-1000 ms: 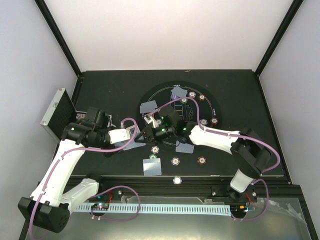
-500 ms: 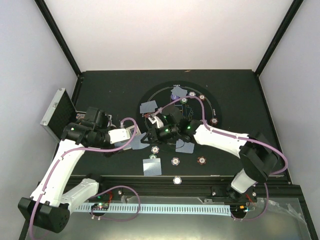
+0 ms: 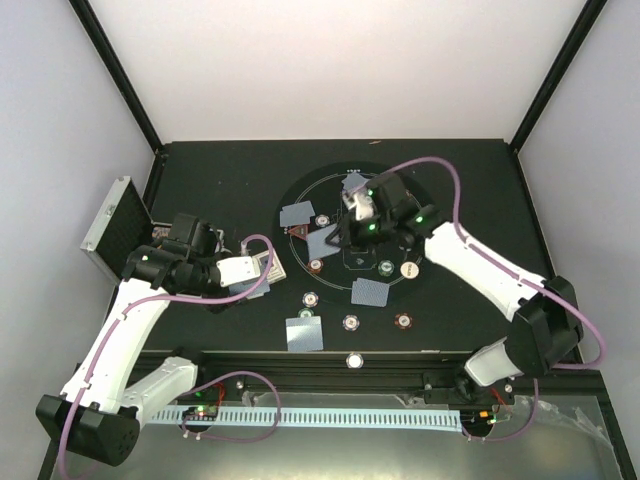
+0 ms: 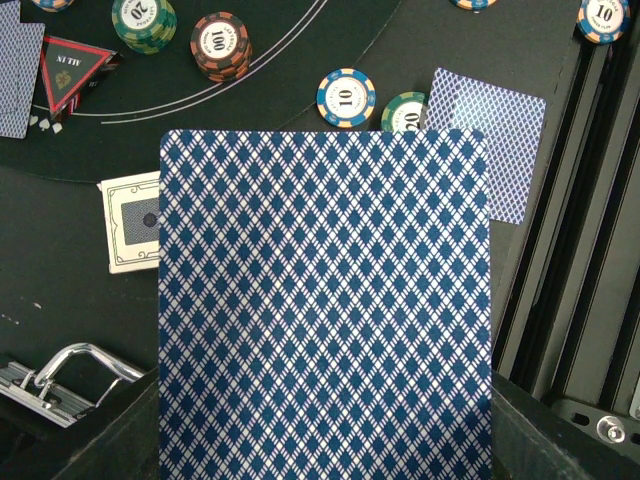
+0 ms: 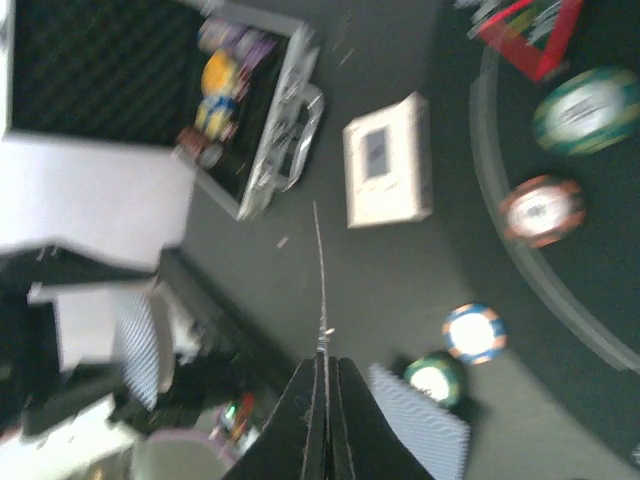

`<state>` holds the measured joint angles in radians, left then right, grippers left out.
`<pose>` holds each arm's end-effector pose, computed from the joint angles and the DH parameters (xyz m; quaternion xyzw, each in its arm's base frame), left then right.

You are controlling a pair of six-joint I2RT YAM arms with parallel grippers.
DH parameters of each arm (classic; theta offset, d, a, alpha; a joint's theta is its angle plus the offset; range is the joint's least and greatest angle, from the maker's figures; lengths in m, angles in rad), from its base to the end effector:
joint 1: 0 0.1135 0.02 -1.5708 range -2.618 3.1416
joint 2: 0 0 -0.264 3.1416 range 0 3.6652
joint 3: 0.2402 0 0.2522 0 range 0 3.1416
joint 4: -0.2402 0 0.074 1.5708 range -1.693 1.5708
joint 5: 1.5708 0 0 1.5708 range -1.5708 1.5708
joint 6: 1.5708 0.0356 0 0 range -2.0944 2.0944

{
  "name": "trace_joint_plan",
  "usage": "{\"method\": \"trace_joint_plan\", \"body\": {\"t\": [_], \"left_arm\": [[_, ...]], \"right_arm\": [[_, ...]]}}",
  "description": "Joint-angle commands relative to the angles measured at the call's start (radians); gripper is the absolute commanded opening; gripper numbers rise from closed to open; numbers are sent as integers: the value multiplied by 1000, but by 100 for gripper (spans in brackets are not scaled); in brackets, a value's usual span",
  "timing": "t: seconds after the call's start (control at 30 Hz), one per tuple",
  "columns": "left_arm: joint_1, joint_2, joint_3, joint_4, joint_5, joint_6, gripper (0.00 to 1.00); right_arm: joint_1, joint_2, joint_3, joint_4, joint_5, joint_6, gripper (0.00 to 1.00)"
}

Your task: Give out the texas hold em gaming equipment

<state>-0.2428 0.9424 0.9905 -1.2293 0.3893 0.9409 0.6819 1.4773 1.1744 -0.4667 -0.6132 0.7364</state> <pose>0.1396 -0.0485 0.2999 0.5681 0.7779 -0.1134 0.2434 0.2364 0.2183 0.2888 -0.0937 0.8808 0.4530 0.1012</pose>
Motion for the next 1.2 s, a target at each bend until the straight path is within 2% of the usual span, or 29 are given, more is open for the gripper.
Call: {"method": "trace_joint_plan", "body": {"t": [0.0, 0.13, 0.23, 0.33, 0.47, 0.7, 0.77, 0.87, 1.17], "left_arm": [[0, -17, 36, 15, 19, 10, 2], [0, -15, 39, 16, 19, 8, 2], [0, -13, 41, 13, 24, 4, 2], [0, -17, 42, 12, 25, 3, 1], [0, -23, 42, 14, 26, 0, 2], [0, -17, 52, 10, 40, -12, 2], [0, -15, 52, 11, 41, -11, 2], [0, -10, 56, 5, 42, -7, 2], [0, 9, 63, 14, 33, -6, 1]], "right_arm": [[-69, 29, 164, -365, 370, -200, 1], [-73, 193, 358, -593, 770, -225, 1], [-71, 306, 457, -652, 963, -232, 1], [-62, 402, 534, -623, 1033, -314, 1], [-10, 460, 535, -456, 1191, -537, 1], [59, 321, 148, 274, 1192, -1126, 1], [63, 302, 61, 432, 1159, -1258, 1], [62, 326, 14, 543, 1139, -1375, 1], [40, 479, 19, 648, 1095, -1496, 1]]}}
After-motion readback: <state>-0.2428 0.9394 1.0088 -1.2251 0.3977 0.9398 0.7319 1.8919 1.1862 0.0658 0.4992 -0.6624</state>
